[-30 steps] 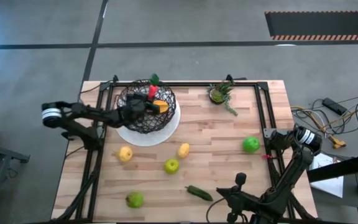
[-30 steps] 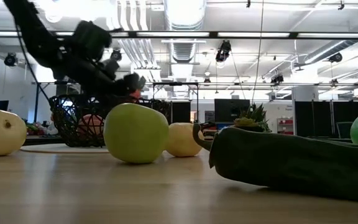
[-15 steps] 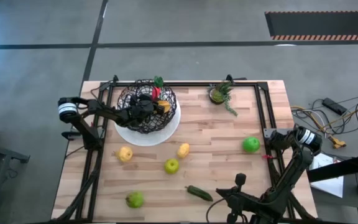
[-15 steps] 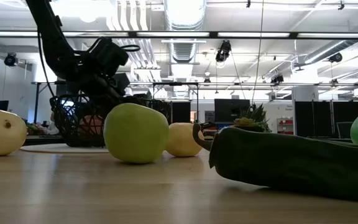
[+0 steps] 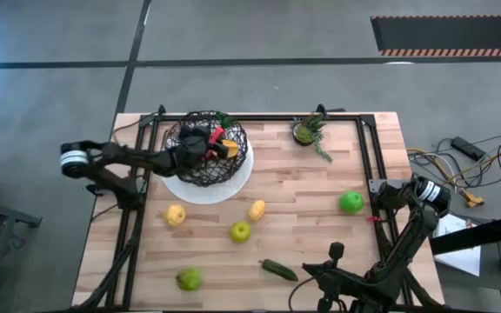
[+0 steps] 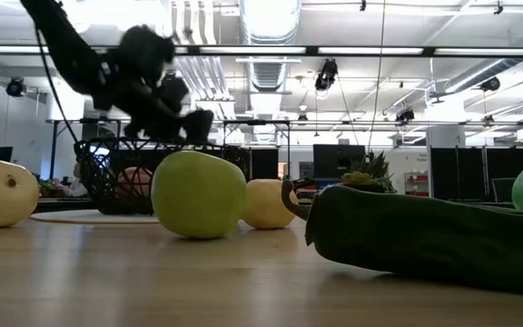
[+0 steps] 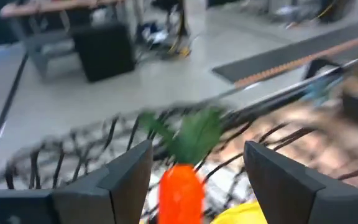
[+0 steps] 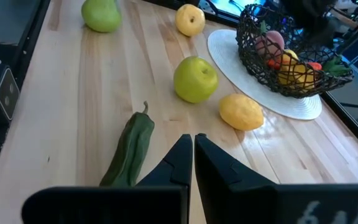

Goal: Build produce basket
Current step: Put the green apple into the wire basket

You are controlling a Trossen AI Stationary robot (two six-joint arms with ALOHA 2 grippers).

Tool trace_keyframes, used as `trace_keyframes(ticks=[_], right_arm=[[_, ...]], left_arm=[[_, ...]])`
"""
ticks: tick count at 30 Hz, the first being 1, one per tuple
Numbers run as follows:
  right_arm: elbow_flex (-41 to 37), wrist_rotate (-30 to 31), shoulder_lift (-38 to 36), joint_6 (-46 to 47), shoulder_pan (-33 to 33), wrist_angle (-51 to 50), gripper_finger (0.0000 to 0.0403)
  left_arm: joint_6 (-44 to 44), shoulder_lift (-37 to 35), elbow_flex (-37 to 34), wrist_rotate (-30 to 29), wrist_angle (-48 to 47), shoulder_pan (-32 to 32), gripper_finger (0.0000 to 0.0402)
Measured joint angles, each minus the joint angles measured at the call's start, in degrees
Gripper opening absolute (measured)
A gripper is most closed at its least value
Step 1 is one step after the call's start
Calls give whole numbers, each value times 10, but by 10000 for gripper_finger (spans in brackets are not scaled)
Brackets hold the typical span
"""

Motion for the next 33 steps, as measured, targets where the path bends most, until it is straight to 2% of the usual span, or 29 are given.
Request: trace_keyframes(ticks=[3, 7, 10, 14, 19, 23, 27, 30, 33], right_arm=[[0, 0, 0, 1, 0, 0, 9], [0, 1, 8, 0, -4, 2, 9], [-1, 1, 23, 0, -9, 3, 9], [-2, 1, 42, 0, -17, 5, 9], [-2, 1, 55, 0, -25, 7, 9], [-2, 1, 55, -4, -25, 9, 9], [-2, 2, 48, -5, -25, 10, 9], [-2, 2, 47, -8, -25, 14, 9], [-2, 2, 47, -8, -25, 15, 9]], left_arm=[[35, -62, 0, 2, 2, -37, 237], [108, -136, -1, 37, 1, -117, 237], [173, -170, -1, 55, -6, -204, 237], [238, -178, -1, 55, -6, -334, 237], [234, -138, 4, 3, -7, -480, 237], [194, -68, 29, -36, -6, -554, 237], [153, 15, 55, -18, 4, -579, 238], [114, 72, 78, -16, 32, -573, 238], [93, 106, 102, -10, 14, -561, 239]])
